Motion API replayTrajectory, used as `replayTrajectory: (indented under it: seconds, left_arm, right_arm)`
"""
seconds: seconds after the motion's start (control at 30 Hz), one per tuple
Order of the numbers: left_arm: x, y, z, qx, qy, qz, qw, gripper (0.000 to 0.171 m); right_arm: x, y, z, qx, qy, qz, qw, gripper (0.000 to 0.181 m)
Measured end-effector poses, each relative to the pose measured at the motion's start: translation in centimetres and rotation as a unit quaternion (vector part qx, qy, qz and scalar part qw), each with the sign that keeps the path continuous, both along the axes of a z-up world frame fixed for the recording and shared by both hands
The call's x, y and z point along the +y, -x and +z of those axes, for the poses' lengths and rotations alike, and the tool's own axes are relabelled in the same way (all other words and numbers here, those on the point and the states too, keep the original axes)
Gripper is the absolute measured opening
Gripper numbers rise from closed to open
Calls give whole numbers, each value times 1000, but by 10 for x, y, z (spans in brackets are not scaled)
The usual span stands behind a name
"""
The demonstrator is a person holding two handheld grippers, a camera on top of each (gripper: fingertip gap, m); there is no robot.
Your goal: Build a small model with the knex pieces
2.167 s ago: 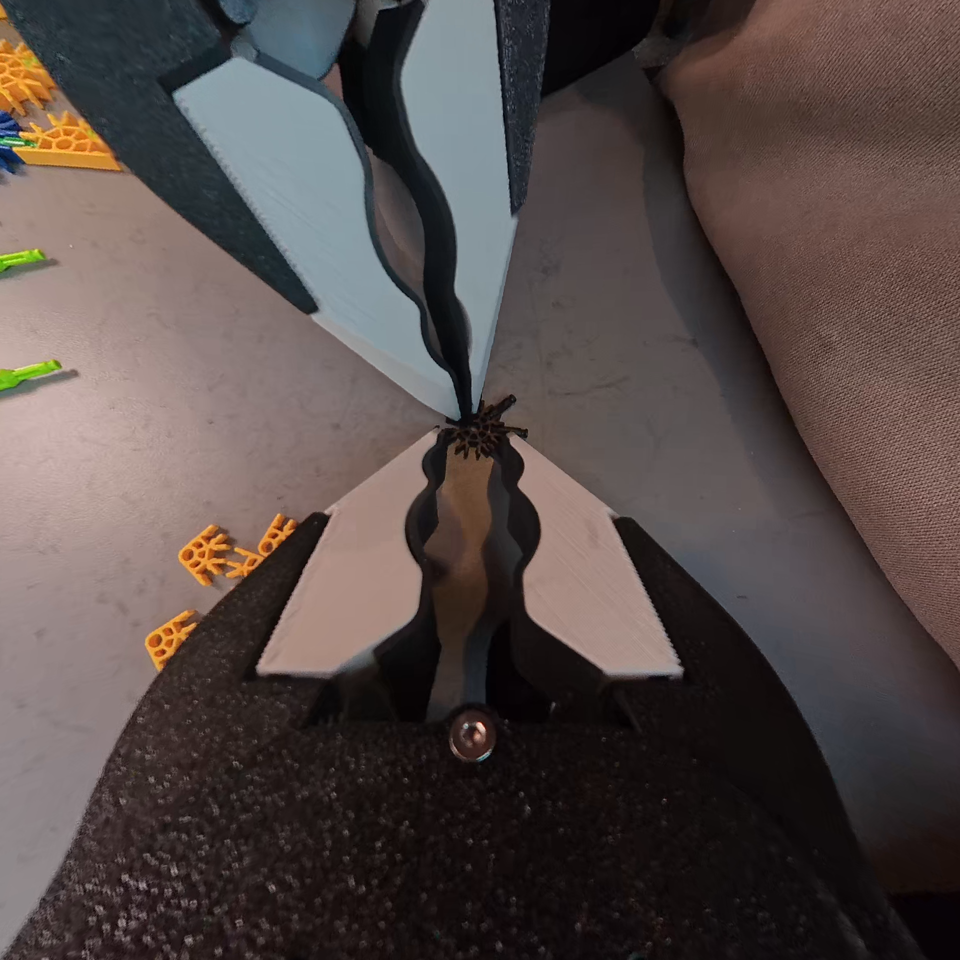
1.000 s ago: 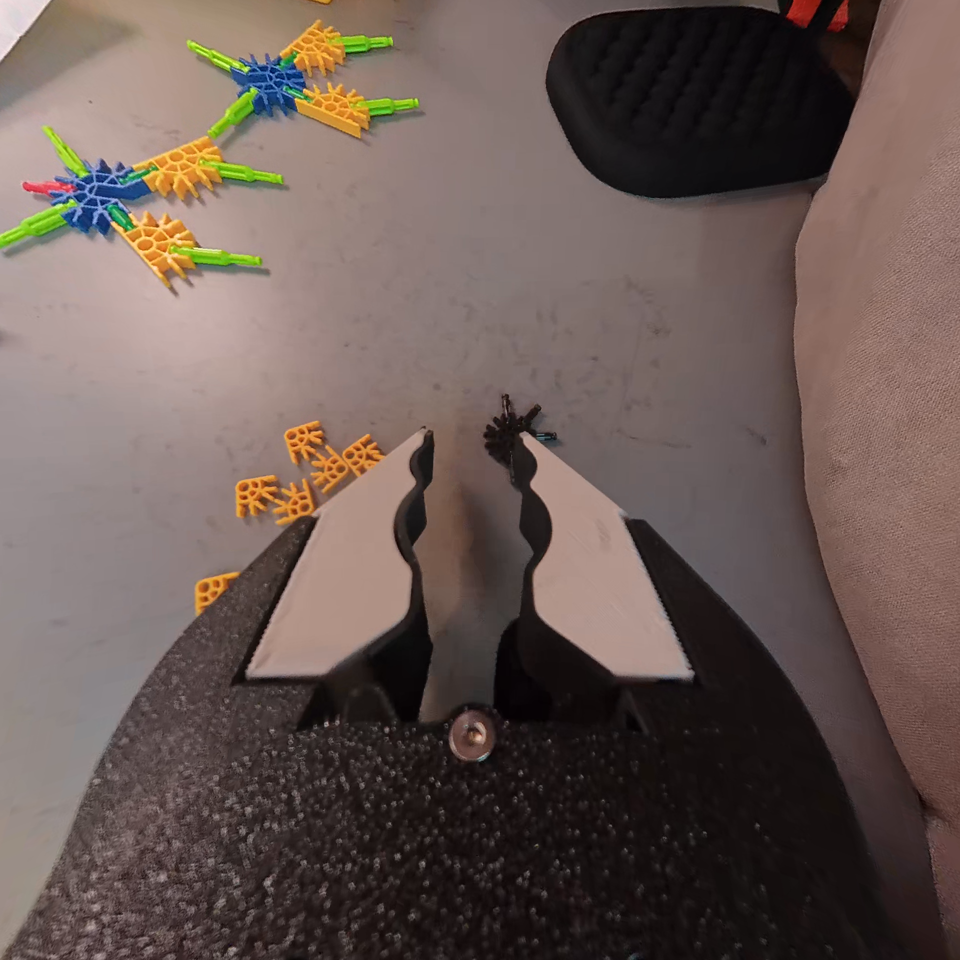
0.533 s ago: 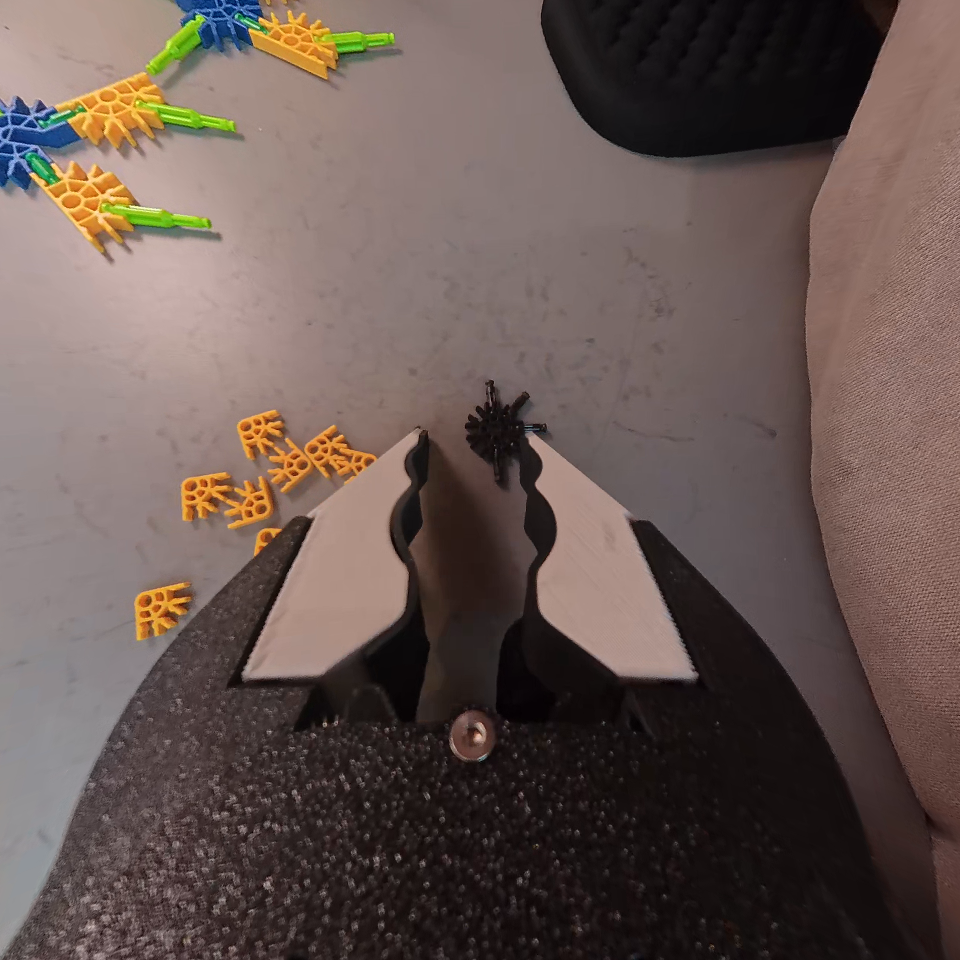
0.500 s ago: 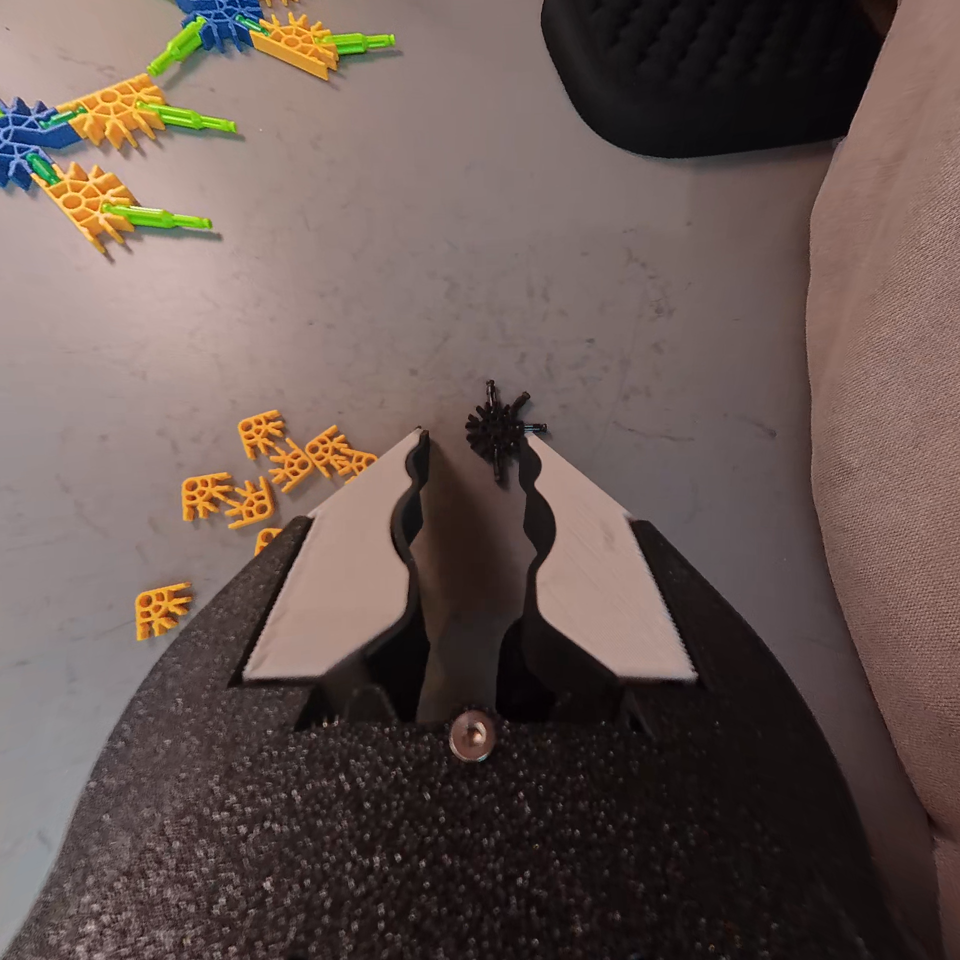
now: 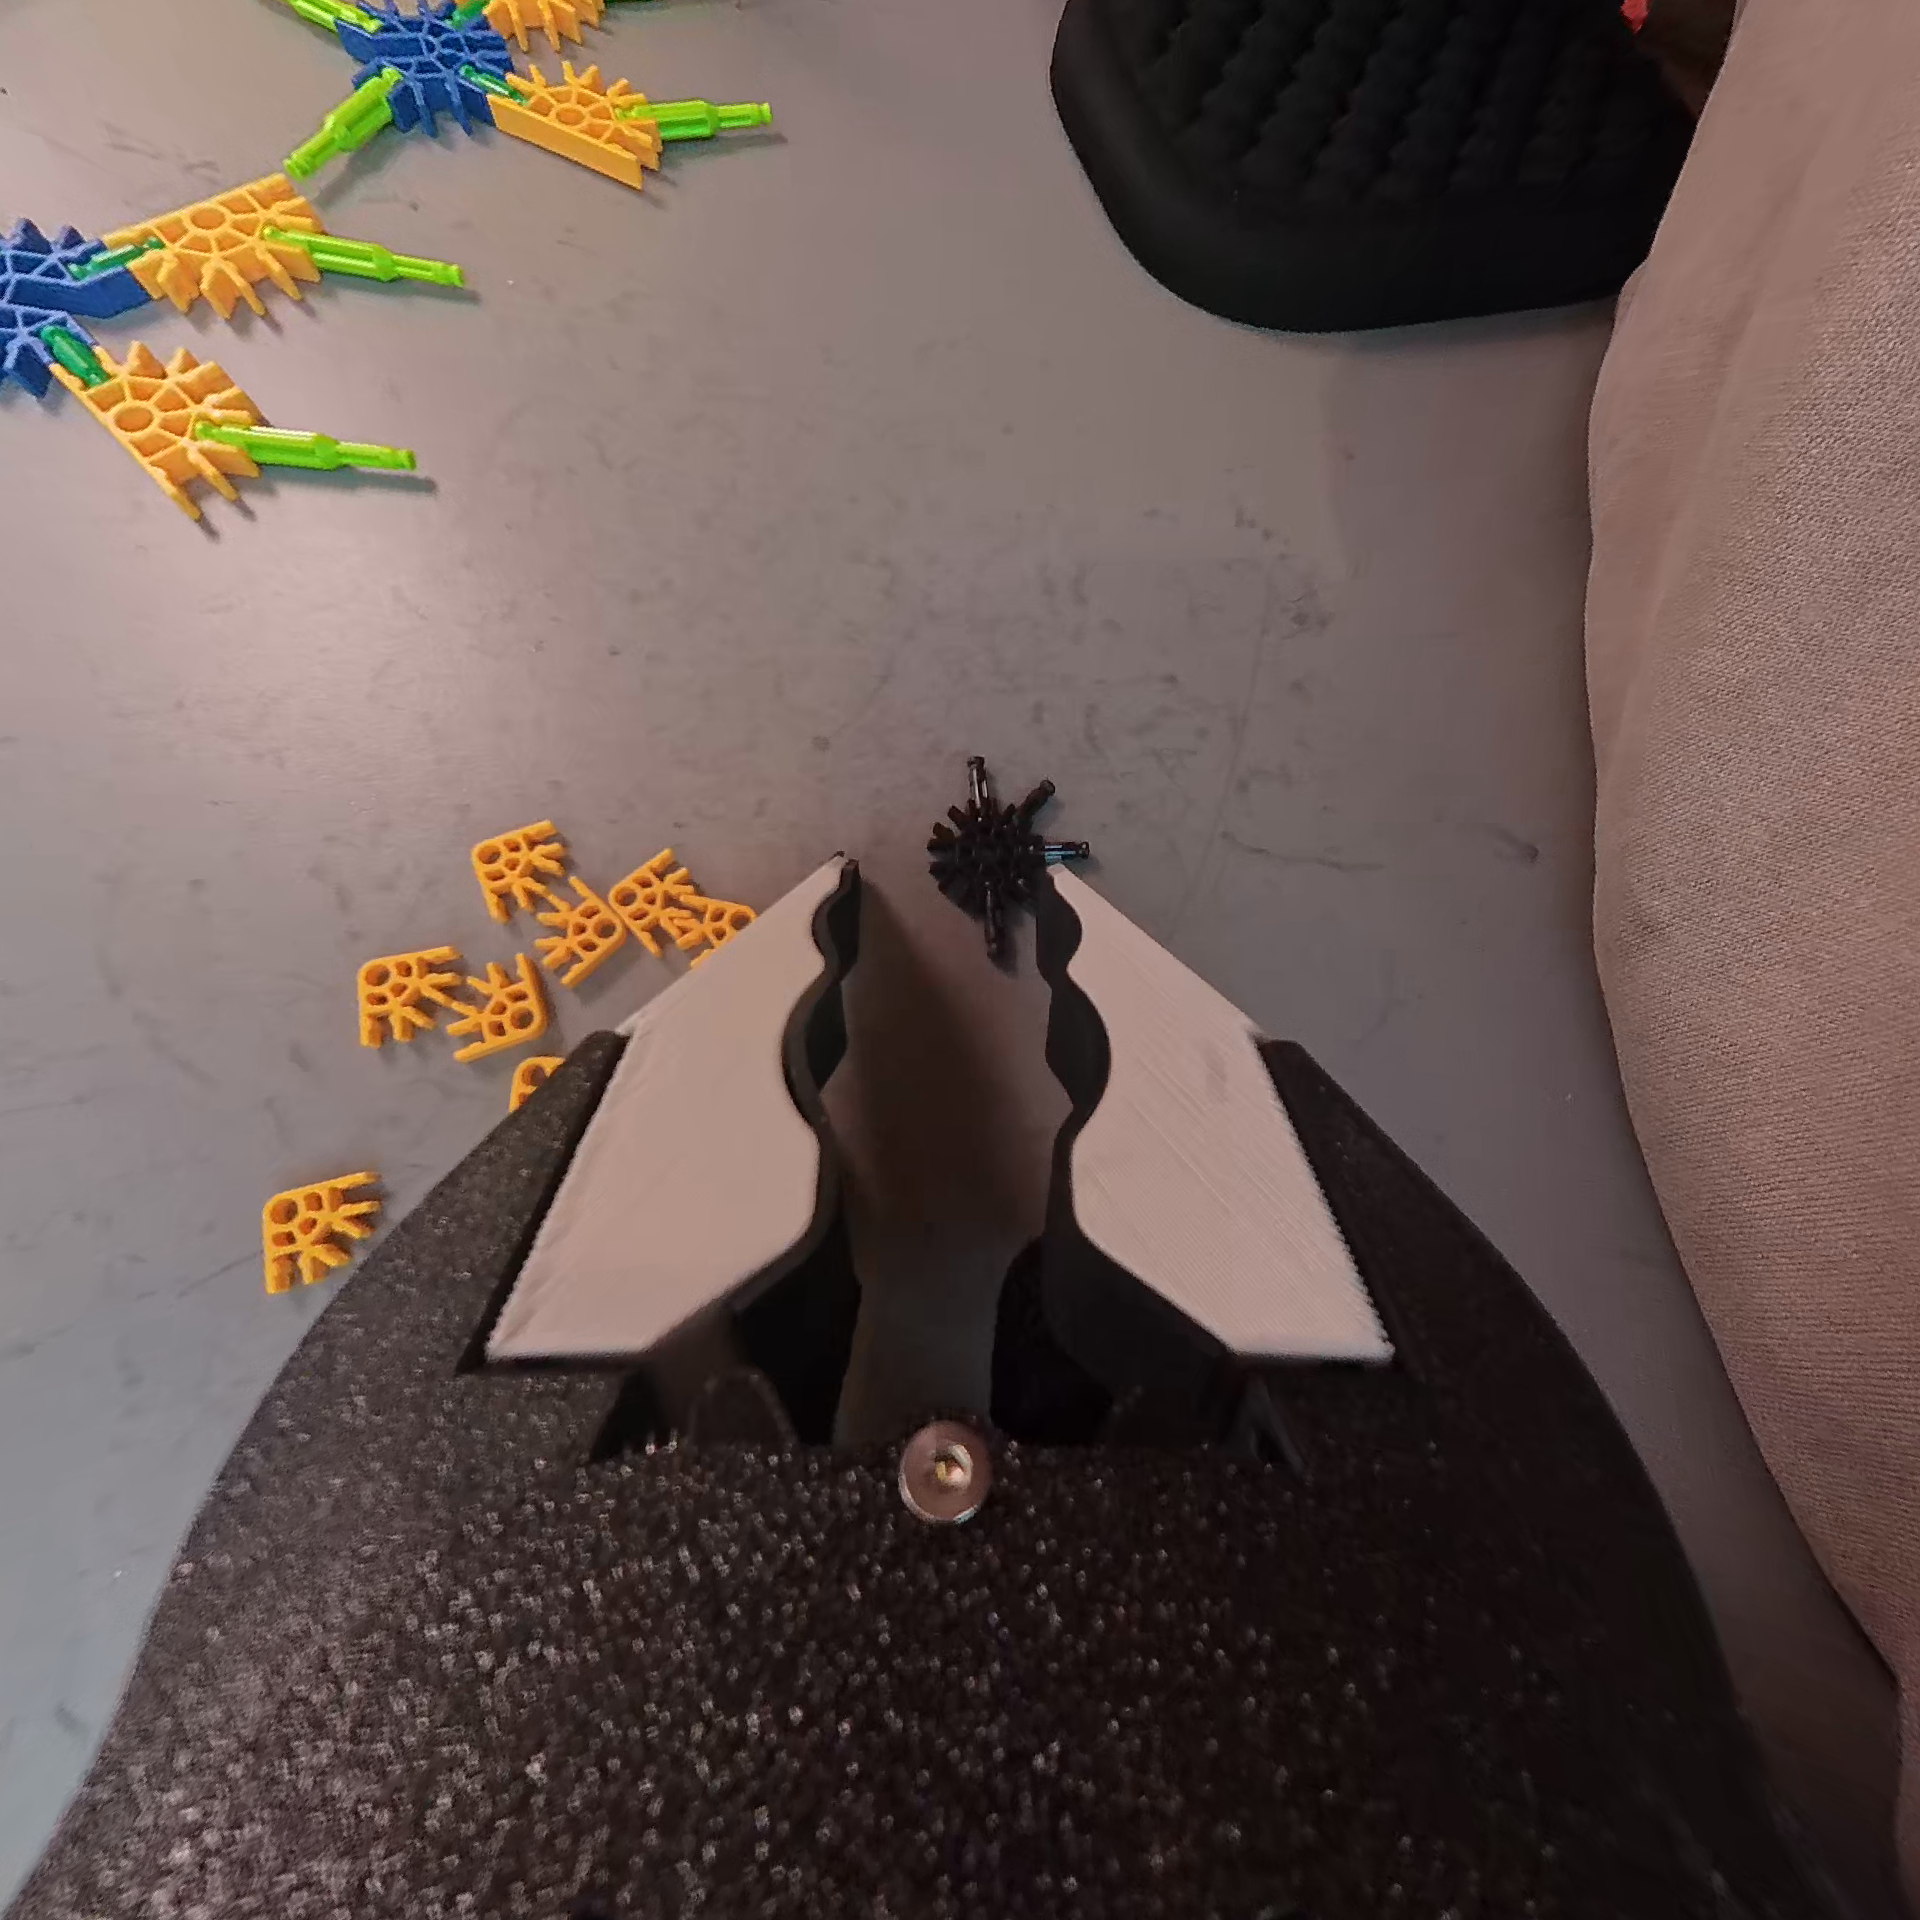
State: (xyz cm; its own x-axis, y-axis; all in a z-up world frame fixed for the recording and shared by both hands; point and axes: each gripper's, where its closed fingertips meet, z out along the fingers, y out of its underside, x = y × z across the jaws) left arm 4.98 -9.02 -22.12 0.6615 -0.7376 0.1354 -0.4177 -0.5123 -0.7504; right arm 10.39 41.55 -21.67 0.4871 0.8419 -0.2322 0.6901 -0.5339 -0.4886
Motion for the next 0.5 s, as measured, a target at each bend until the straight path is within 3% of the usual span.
replayTrajectory:
  seconds: [0.33,0.5]
  left_arm:
    - [-1,0,0,-1,0,-3,1000,34]
    - [-2,0,0,-2,1,-4,1000,34]
  right_arm:
    - [1,-1,-1,2,7,-9,1000,4]
    - [-15,-6,0,-21,28,48,998,14]
